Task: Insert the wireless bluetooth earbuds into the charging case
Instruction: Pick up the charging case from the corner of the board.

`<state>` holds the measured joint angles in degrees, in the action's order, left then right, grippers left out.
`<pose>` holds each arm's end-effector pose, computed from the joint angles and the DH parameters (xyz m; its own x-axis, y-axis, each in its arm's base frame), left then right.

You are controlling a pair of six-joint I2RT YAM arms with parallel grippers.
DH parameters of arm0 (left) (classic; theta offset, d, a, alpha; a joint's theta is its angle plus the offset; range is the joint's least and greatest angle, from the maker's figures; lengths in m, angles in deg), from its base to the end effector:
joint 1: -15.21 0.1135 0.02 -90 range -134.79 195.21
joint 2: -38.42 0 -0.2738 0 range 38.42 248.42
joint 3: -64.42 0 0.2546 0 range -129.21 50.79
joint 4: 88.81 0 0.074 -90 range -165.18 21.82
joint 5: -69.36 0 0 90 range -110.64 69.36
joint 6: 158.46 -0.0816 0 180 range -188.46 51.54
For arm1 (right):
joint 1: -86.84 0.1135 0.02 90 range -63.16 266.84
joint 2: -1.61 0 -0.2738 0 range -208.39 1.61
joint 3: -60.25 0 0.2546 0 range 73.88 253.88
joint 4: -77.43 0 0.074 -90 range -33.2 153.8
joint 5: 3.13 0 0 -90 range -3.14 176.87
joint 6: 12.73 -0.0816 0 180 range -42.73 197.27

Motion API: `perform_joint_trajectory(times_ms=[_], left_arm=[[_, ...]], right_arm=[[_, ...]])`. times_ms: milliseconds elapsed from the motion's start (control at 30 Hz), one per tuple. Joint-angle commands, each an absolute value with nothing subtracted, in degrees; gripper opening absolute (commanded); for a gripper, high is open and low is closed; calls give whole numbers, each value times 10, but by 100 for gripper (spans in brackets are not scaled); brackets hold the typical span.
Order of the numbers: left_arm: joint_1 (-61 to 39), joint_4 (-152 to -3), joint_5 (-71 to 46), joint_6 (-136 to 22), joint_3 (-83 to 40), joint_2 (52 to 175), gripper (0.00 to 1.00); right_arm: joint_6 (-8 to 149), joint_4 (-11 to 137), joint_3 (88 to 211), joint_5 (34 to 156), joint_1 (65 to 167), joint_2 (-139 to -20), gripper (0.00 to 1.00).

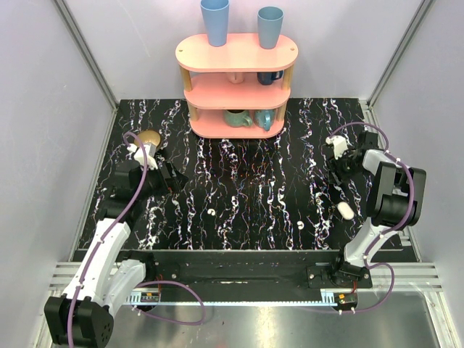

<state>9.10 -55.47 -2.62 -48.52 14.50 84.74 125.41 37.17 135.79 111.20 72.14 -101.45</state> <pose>0.2127 -0.0482 0.2523 -0.5893 -0.2631 -0.7639 0.1780 0.8800 -0.4404 0.3604 -0.0598 0.1252 -0.6575 -0.5291 -0.5364 -0.6132 0.7895 -0.0271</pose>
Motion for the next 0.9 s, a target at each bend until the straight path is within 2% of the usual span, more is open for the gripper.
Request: perform_joint_trajectory(times_ms=[0,133,200,233,267,333,367,467,533,667,833,867], left_arm=[[93,-576,-15,-484,121,846,99],[93,-576,-12,-483,121,847,99],[93,-577,-11,-483,120,848,99],[93,-577,-13,-483,120,848,99],[92,-577,-12,-483,120,848,99],[93,-574,-19,-485,119,850,99],[93,-570,-23,-486,116,851,99],[93,-567,-9,-491,109,861,99],[93,-565,-7,-495,105,864,99],[93,-568,-7,-489,101,869,99],[93,-599,47,-450,95,865,99],[93,-608,59,-440,91,866,99]], right_arm=[[1230,372,1346,1087,716,-995,58],[1216,373,1349,1095,715,-1006,52],[1199,372,1354,1098,715,-1009,42],[1195,370,1361,1100,715,-1011,41],[1187,369,1363,1102,715,-1010,36],[1170,367,1375,1109,718,-1006,30],[1155,365,1380,1112,722,-1004,22],[1128,365,1392,1129,739,-989,6],[1121,363,1401,1134,765,-970,0],[1093,362,1420,1185,805,-931,0],[1087,354,1418,1205,865,-855,0],[1087,356,1414,1206,908,-841,0]])
